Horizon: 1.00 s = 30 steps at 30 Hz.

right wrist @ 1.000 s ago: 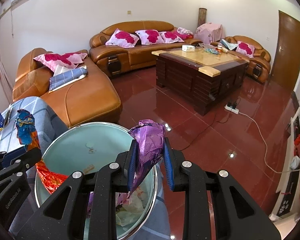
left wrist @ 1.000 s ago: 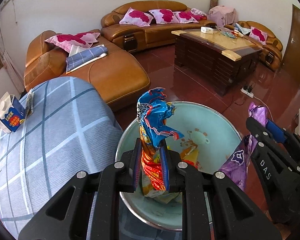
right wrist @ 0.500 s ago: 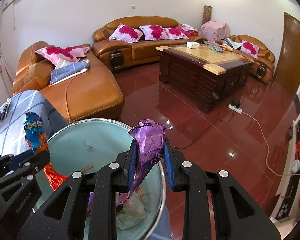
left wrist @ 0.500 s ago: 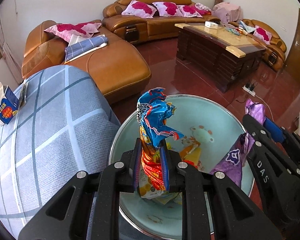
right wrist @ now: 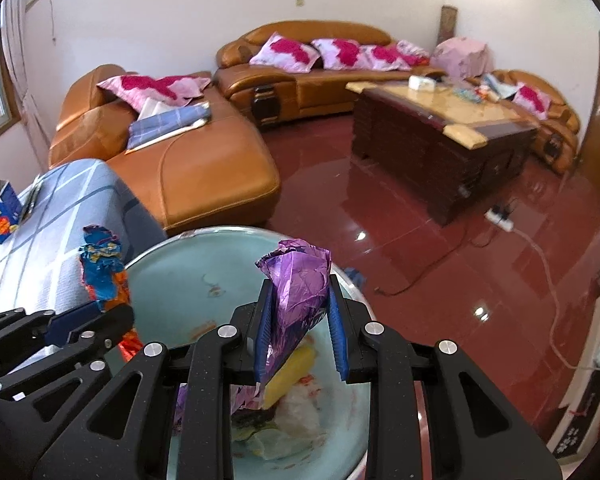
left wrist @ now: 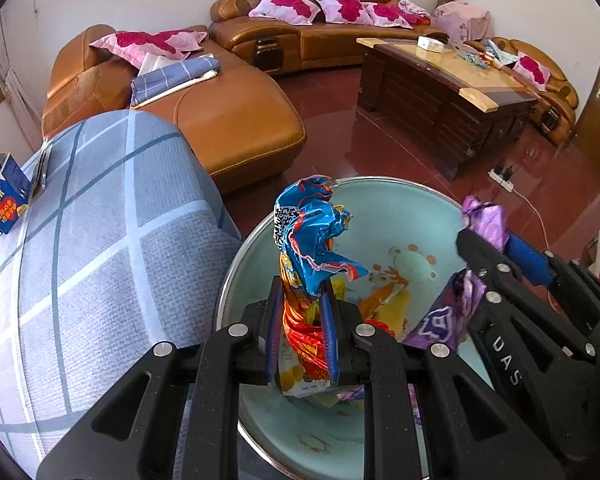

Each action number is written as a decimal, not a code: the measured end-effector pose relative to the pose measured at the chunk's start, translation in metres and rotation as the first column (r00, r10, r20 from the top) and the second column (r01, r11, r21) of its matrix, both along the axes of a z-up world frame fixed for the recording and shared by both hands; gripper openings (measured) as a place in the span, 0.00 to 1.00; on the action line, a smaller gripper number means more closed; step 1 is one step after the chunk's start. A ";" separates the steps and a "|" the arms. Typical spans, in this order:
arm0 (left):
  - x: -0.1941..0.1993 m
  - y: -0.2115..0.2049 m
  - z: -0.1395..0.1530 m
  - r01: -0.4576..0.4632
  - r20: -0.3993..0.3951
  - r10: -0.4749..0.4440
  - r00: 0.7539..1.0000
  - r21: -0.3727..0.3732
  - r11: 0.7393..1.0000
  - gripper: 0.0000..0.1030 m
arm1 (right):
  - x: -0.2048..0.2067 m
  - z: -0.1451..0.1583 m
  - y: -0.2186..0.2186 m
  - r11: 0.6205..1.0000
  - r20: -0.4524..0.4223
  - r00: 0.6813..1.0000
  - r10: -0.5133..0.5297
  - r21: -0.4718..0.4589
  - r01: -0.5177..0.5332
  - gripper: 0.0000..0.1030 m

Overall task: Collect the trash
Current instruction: 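Carry the blue-orange wrapper over the bucket with the left tool while the right tool holds the purple wrapper there, then open both tools to drop the two wrappers into the teal bucket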

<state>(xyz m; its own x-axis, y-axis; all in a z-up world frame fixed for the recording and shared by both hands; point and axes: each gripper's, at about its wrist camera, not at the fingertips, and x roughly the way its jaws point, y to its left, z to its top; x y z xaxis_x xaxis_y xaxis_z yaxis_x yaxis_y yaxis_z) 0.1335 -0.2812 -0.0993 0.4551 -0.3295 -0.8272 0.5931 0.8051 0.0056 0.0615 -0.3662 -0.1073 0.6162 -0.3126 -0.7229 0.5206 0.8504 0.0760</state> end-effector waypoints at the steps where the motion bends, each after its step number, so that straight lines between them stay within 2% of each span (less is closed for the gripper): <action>1: 0.002 0.002 0.000 0.000 -0.003 0.000 1.000 0.000 1.000 0.19 | 0.001 -0.002 -0.002 1.000 0.000 1.000 0.008 0.028 -0.008 0.32; 3: 0.003 0.002 -0.001 -0.008 -0.009 0.008 1.000 0.000 1.000 0.20 | 0.001 -0.004 -0.005 0.998 0.001 1.000 0.009 0.057 -0.009 0.39; 4: 0.003 0.003 -0.001 -0.012 -0.008 0.012 1.000 0.001 1.000 0.24 | 0.001 -0.004 -0.007 0.998 0.005 1.000 0.004 0.068 -0.004 0.42; 8: 0.003 0.009 0.002 -0.023 -0.004 0.023 1.000 -0.013 1.000 0.35 | -0.006 0.002 -0.009 0.996 0.027 1.000 -0.010 0.090 0.007 0.43; 10: 0.002 0.012 0.007 -0.026 0.004 0.026 1.000 -0.025 0.999 0.49 | -0.012 0.008 -0.010 0.996 0.043 0.999 -0.021 0.086 0.017 0.44; 14: -0.002 0.020 0.018 -0.045 0.037 0.047 0.998 -0.039 0.998 0.54 | -0.027 0.019 -0.012 0.995 0.079 0.994 -0.075 0.066 0.070 0.45; 19: -0.016 0.028 0.024 -0.054 0.104 0.055 0.993 -0.015 0.998 0.62 | -0.049 0.023 -0.004 0.991 0.093 0.986 -0.136 0.026 0.134 0.61; 21: -0.021 0.032 0.025 -0.056 0.121 0.056 0.991 -0.007 0.998 0.65 | -0.057 0.021 0.001 0.989 0.084 0.986 -0.146 0.015 0.145 0.63; 25: -0.034 0.045 0.024 -0.072 0.142 0.069 0.987 0.016 0.997 0.73 | -0.076 0.015 0.010 0.982 0.073 0.979 -0.190 0.017 0.189 0.73; 30: -0.054 0.062 0.027 -0.072 0.165 0.068 0.984 0.022 0.997 0.77 | -0.093 0.016 0.027 0.977 0.071 0.974 -0.213 0.005 0.213 0.78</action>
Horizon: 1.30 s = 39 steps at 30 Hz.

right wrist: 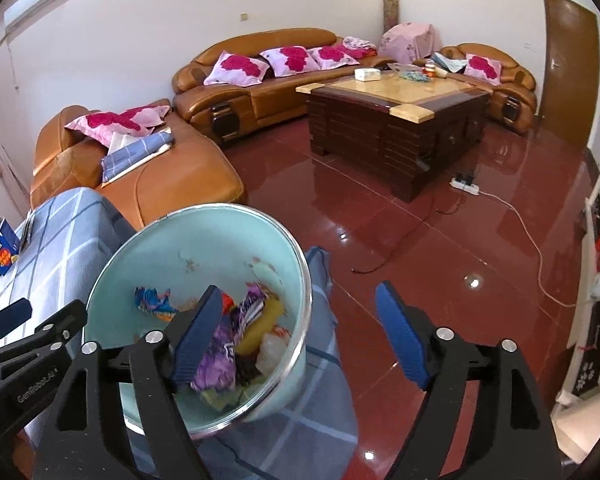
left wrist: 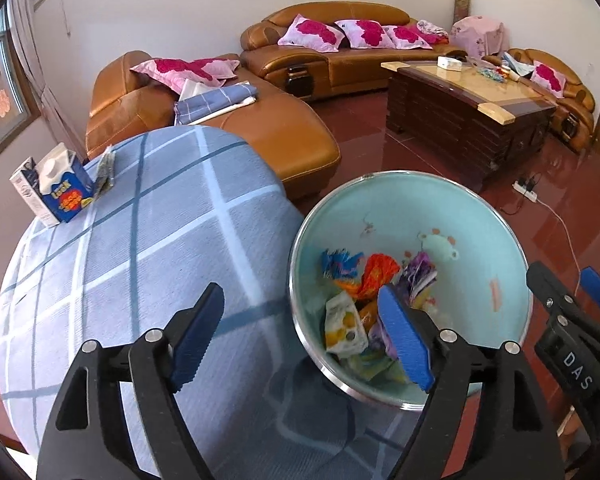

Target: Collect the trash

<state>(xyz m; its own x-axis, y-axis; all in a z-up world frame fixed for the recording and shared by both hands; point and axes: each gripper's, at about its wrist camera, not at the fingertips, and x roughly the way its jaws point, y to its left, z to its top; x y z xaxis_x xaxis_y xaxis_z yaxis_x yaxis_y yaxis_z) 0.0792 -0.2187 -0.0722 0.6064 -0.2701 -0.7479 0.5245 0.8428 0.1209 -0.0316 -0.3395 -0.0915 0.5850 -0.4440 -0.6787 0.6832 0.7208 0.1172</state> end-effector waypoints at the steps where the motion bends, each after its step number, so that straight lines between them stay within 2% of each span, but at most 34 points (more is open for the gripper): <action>1: -0.002 0.003 0.000 -0.003 0.002 0.003 1.000 0.003 1.000 0.79 | -0.002 0.001 0.003 1.000 0.001 1.000 -0.008 -0.002 0.008 0.78; 6: -0.015 0.025 0.003 -0.022 0.013 0.022 1.000 0.003 1.000 0.80 | -0.022 0.005 0.018 0.998 0.023 0.998 -0.058 -0.010 0.058 0.79; 12: -0.034 0.052 0.015 -0.034 0.036 0.035 0.999 -0.030 0.999 0.84 | -0.037 0.021 0.039 0.993 0.065 0.995 -0.081 -0.080 0.086 0.79; 17: -0.048 0.072 0.036 -0.044 0.085 0.051 0.995 -0.084 0.995 0.85 | -0.055 0.048 0.056 0.982 0.174 0.980 -0.100 -0.143 0.126 0.79; 20: -0.058 0.083 0.056 -0.051 0.150 0.070 0.986 -0.126 0.991 0.86 | -0.068 0.065 0.063 0.972 0.240 0.965 -0.105 -0.181 0.151 0.81; 23: -0.068 0.092 0.076 -0.056 0.206 0.091 0.974 -0.171 0.984 0.93 | -0.074 0.082 0.069 0.961 0.292 0.951 -0.103 -0.219 0.171 0.82; 28: -0.087 0.099 0.104 -0.038 0.294 0.106 0.950 -0.226 0.973 0.94 | -0.086 0.105 0.074 0.950 0.365 0.927 -0.091 -0.248 0.191 0.85; 34: -0.098 0.099 0.121 -0.011 0.330 0.101 0.938 -0.262 0.965 0.94 | -0.100 0.120 0.078 0.933 0.426 0.901 -0.079 -0.286 0.217 0.86; 39: -0.099 0.095 0.120 -0.017 0.332 0.104 0.938 -0.255 0.967 0.94 | -0.102 0.116 0.071 0.938 0.419 0.904 -0.082 -0.275 0.212 0.86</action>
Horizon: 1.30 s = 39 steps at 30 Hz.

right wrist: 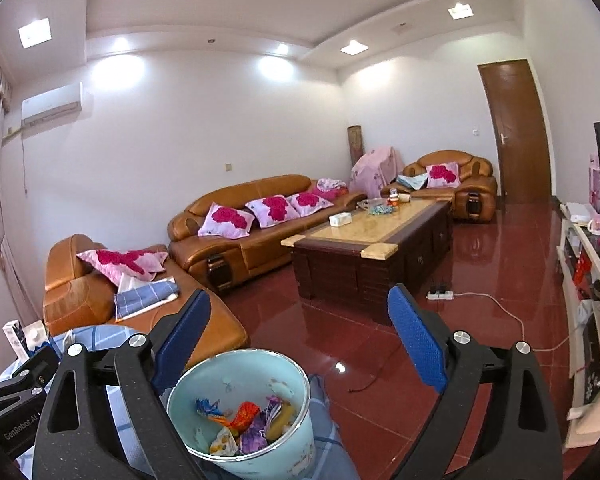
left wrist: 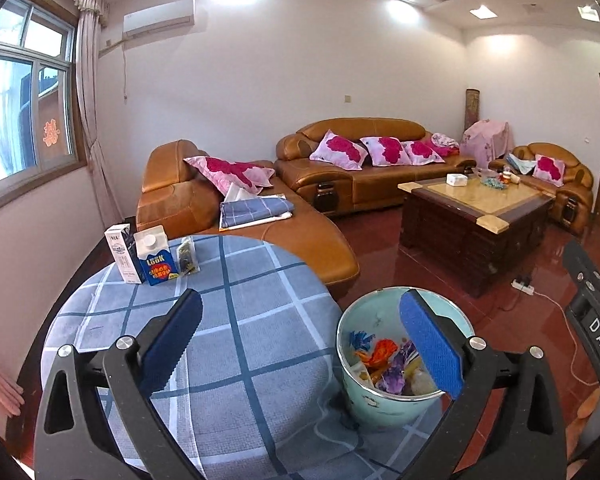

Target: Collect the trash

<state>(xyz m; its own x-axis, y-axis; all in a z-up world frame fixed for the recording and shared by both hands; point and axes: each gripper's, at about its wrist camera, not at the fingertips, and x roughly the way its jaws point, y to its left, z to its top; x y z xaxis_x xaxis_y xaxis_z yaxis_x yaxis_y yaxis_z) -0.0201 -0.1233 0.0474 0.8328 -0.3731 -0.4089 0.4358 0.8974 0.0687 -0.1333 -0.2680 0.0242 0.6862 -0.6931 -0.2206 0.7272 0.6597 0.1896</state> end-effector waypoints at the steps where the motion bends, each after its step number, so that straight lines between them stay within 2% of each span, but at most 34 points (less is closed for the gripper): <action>1: 0.000 -0.001 0.000 -0.001 -0.004 0.001 1.000 -0.001 1.000 0.94 | 0.000 0.000 -0.001 1.000 -0.003 1.000 0.000 0.004 0.000 0.86; 39: 0.000 0.002 -0.006 -0.002 -0.005 0.002 1.000 0.002 1.000 0.94 | 0.000 -0.007 -0.004 1.000 -0.003 1.000 0.003 0.025 -0.002 0.86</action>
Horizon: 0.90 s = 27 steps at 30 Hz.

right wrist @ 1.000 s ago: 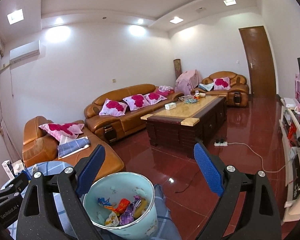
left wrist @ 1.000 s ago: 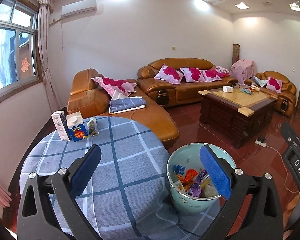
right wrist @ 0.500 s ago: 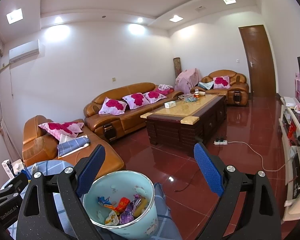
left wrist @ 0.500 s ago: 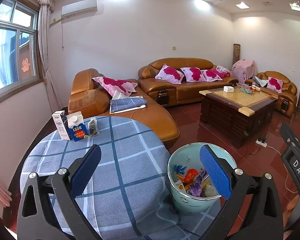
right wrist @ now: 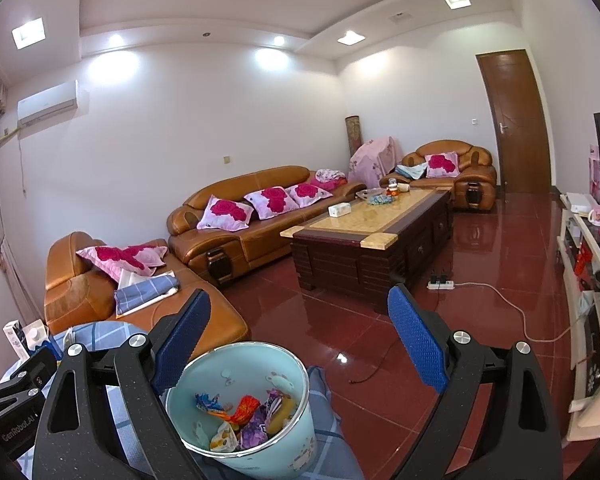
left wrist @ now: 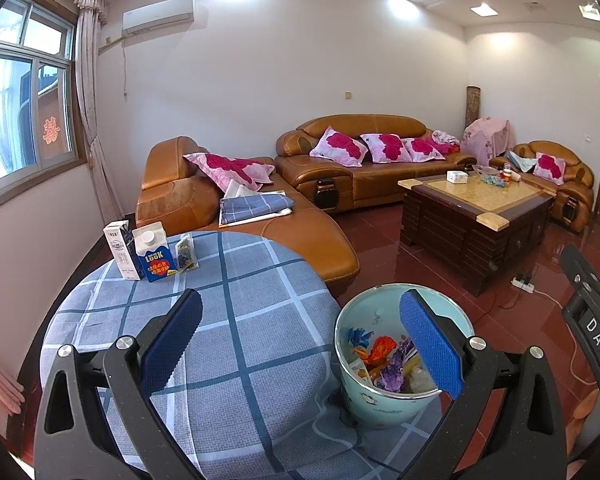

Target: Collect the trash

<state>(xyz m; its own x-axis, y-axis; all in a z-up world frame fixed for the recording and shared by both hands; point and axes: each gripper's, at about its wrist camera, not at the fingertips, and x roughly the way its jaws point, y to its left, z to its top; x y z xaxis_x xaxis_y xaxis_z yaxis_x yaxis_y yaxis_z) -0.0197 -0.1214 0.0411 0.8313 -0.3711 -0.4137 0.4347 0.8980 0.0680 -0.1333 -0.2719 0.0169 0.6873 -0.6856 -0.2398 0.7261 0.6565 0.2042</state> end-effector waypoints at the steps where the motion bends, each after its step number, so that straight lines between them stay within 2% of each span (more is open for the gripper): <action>1: 0.000 0.000 0.000 -0.001 -0.001 0.001 1.000 -0.001 1.000 0.94 | -0.001 0.000 0.000 1.000 0.000 1.000 -0.001 0.002 0.001 0.86; 27: -0.001 -0.001 0.002 -0.020 0.016 0.020 1.000 0.013 1.000 0.94 | -0.003 -0.001 -0.002 1.000 -0.002 1.000 -0.004 0.000 0.004 0.86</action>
